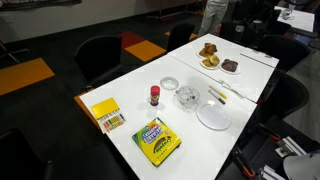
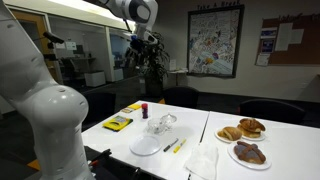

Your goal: Put the black marker on the white plate

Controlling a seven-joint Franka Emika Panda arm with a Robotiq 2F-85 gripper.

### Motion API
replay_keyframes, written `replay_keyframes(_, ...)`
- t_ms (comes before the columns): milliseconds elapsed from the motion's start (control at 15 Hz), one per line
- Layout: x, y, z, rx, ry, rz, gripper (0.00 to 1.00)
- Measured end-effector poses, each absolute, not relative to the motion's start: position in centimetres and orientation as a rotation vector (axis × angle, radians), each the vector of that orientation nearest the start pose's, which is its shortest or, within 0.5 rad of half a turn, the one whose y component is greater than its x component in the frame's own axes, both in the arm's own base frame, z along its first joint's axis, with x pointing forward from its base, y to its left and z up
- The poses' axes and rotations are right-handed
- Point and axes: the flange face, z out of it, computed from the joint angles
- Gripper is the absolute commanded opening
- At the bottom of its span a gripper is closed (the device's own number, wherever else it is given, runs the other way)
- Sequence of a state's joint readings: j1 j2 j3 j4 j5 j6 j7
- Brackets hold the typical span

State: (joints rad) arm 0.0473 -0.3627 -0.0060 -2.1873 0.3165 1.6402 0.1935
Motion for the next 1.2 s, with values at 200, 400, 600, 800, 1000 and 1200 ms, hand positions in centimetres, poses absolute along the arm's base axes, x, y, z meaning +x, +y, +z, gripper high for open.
replay_keyframes(200,42.4,4.9,52.5,-2.819,0.287,0.313,1.0)
replay_keyframes(400,42.4,4.9,52.5,-2.819,0.287,0.313,1.0)
replay_keyframes(600,42.4,4.9,52.5,-2.819,0.287,0.313,1.0)
replay_keyframes(800,42.4,4.9,52.5,-2.819,0.287,0.313,1.0)
replay_keyframes(1000,42.4,4.7,52.4,-2.835,0.282,0.312,1.0)
replay_keyframes(1200,42.2,3.8,51.8,-2.904,0.242,0.316,1.0)
